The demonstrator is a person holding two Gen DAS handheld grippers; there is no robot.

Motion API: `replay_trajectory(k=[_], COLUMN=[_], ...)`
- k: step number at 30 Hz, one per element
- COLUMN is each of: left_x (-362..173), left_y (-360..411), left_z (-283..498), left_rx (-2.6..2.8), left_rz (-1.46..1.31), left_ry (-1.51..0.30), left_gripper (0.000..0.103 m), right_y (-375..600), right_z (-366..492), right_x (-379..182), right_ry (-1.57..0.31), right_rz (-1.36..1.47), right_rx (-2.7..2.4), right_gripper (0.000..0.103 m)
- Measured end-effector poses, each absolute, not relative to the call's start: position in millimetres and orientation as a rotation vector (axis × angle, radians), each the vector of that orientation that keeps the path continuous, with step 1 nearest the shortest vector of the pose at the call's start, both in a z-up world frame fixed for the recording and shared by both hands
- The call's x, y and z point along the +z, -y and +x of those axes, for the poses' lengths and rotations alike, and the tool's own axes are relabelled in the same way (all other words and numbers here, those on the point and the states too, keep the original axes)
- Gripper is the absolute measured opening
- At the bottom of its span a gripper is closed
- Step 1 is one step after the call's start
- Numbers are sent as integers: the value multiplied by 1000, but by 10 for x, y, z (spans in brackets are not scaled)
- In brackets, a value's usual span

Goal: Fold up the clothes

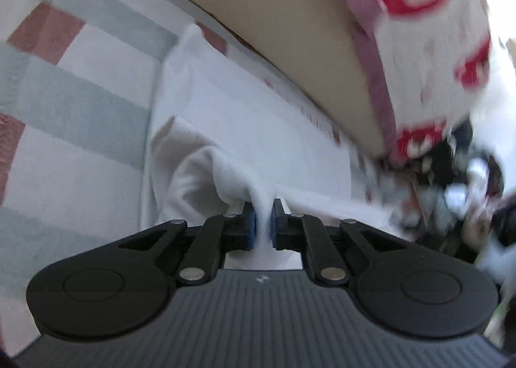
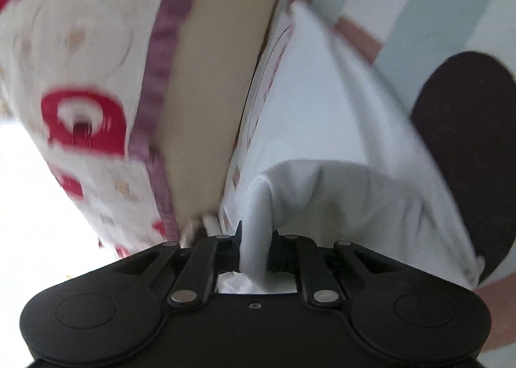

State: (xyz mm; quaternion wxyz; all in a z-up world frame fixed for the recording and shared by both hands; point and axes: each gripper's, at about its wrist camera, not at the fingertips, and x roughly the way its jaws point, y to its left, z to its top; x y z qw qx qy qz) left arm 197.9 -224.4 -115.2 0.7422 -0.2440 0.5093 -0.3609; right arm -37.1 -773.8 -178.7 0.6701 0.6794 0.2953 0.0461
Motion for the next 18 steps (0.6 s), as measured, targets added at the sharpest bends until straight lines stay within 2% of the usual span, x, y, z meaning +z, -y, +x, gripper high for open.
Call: replay_trajectory(k=[4, 6, 7, 8, 9, 11, 12, 13, 14, 15, 16, 17, 18], left_x=[-1304, -1410, -1432, -1454, -1468, -1463, -1470, -1473, -1471, -1450, -1407, -1362, -1316], left_y=[2387, 2411, 2395, 2380, 2359, 2288, 2261, 2255, 2257, 2292, 2356, 2419, 2477], left_z=[2063, 2034, 2017, 2000, 1982, 1936, 1905, 1873, 1840, 1807, 1771, 1741, 1727], left_rx=[-741, -735, -733, -730, -730, -745, -757, -774, -792, -808, -818, -827, -837], left_rz=[-472, -510, -525, -540, -555, -592, -613, -627, -633, -603, -535, -470, -418], left_ry=[-1120, -1156, -1167, -1179, -1188, -1199, -1207, -1214, -1220, -1214, -1188, -1166, -1151], left_gripper=[10, 11, 11, 12, 13, 26, 41, 49, 49, 46, 16, 9, 8], right_y=[7796, 7809, 7809, 7810, 7809, 7780, 7759, 7725, 7690, 7655, 7615, 7575, 7536], right_z=[-355, -319, -270, -271, -278, -325, -346, -352, -358, -351, -314, -278, -241], right_x=[-1919, -1952, -1948, -1947, -1942, -1890, -1855, -1813, -1772, -1741, -1738, -1734, -1730], right_ry=[-665, -685, -707, -726, -740, -741, -741, -750, -759, -771, -794, -816, -837], right_rz=[1522, 1495, 1481, 1476, 1473, 1479, 1479, 1465, 1450, 1427, 1382, 1336, 1291], right_rx=[38, 9, -9, -21, -34, -36, -29, -12, 5, 14, 6, -2, -10], right_gripper=[13, 18, 23, 40, 47, 61, 64, 71, 72, 72, 72, 71, 71])
